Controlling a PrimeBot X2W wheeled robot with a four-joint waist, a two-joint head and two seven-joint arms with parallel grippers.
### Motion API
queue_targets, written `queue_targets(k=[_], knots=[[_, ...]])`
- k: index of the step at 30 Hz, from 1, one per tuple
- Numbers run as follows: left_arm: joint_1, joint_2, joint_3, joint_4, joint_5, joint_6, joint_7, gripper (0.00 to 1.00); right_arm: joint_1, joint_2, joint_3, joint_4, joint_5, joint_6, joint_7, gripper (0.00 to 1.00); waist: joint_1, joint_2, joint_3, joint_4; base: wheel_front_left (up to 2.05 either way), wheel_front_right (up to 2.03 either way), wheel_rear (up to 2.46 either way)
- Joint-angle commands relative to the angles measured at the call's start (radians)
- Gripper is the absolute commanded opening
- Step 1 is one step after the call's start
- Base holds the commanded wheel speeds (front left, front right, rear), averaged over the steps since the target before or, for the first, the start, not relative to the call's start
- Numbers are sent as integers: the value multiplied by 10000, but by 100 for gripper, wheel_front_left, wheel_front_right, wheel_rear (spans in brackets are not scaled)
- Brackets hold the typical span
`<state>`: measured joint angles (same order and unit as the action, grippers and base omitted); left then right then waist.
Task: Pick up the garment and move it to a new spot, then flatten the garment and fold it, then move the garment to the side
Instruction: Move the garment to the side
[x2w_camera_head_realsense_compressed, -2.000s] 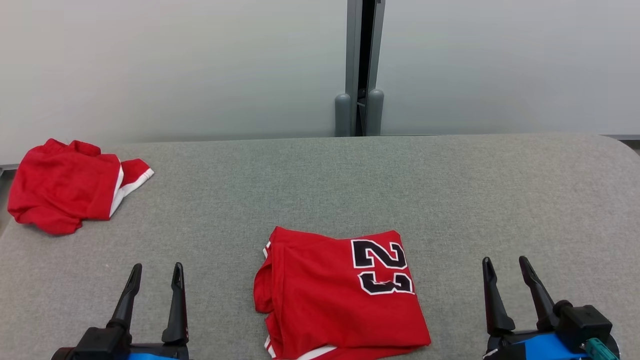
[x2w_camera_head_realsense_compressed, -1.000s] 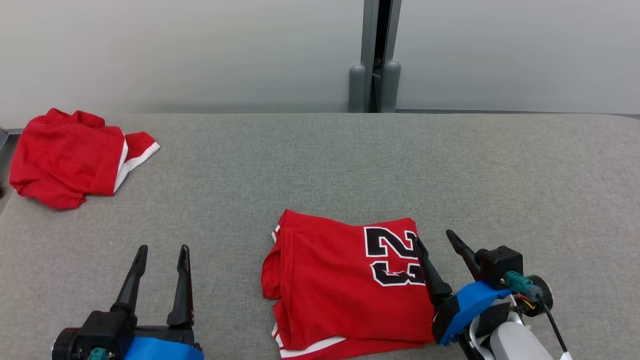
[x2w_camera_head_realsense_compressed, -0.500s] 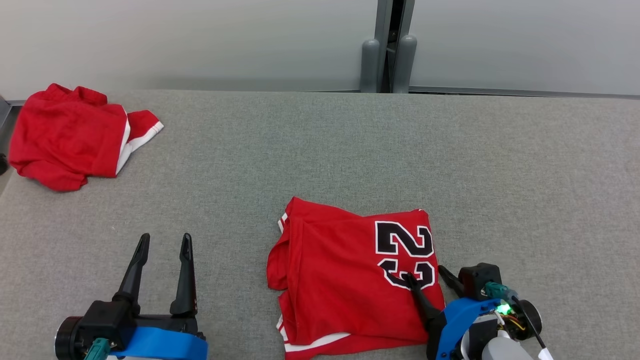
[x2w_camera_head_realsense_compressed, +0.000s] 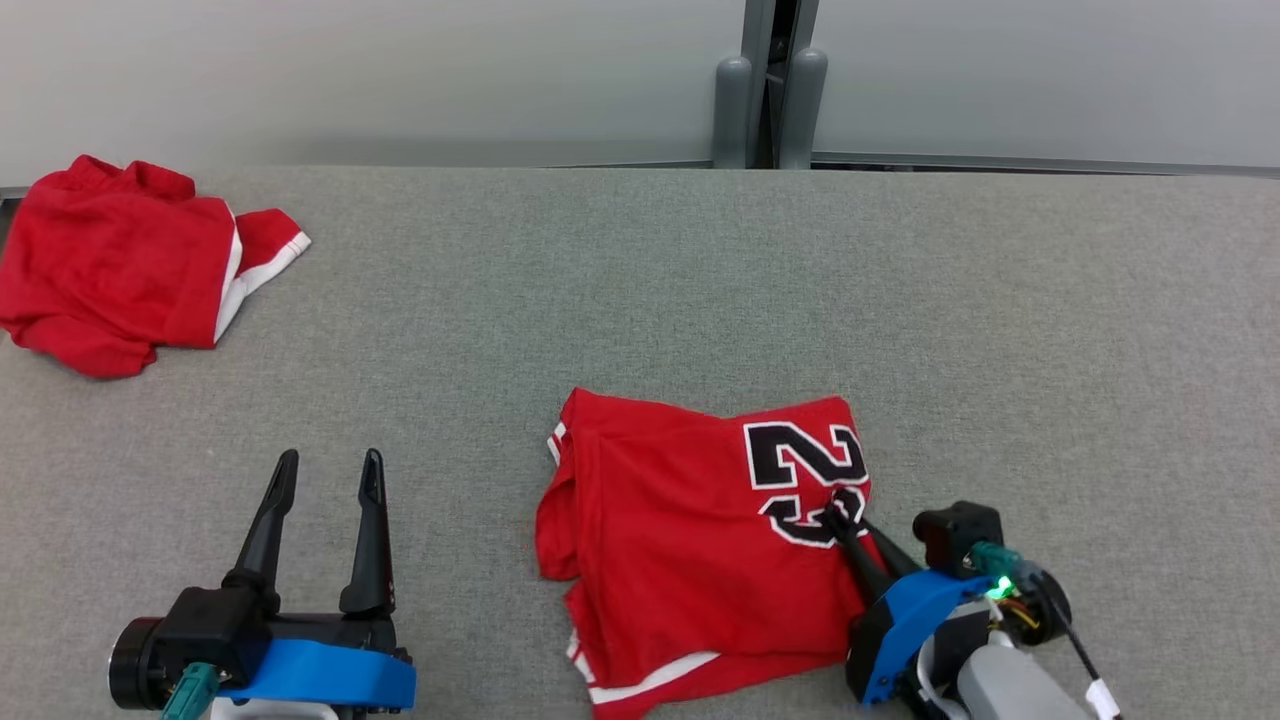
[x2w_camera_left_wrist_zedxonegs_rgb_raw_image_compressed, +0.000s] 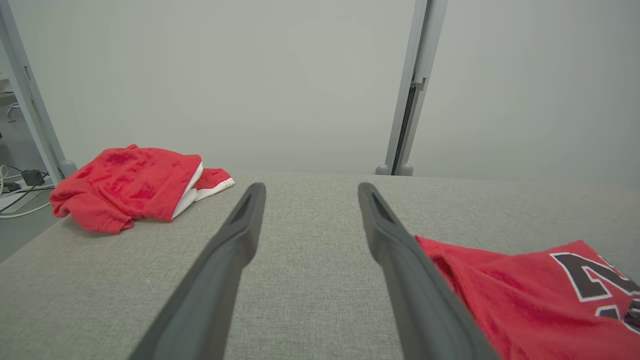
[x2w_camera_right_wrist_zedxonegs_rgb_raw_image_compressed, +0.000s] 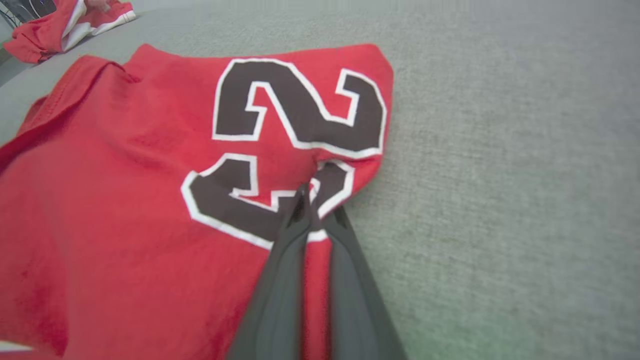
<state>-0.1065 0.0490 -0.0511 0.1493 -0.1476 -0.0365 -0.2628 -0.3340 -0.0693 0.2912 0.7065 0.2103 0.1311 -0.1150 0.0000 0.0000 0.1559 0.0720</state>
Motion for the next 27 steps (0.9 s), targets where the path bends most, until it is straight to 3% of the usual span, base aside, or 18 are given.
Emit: queue_targets(k=[1, 14, 27], knots=[[-137, 33, 52, -58, -51, 46, -27, 100, -351, -285, -137, 19, -21, -7, -173, 0, 0, 0, 60, -90, 0, 0, 0], [-829, 35, -34, -558, 121, -83, -26, 100, -1841, -1904, -1257, -84, -25, -7, -498, 0, 0, 0, 1295, -1535, 0, 0, 0], [-1662, 49, 186, -749, 708, -383, -26, 100, -2004, -1970, -2124, -3, 129, -7, -982, 0, 0, 0, 2204, -2909, 0, 0, 0]])
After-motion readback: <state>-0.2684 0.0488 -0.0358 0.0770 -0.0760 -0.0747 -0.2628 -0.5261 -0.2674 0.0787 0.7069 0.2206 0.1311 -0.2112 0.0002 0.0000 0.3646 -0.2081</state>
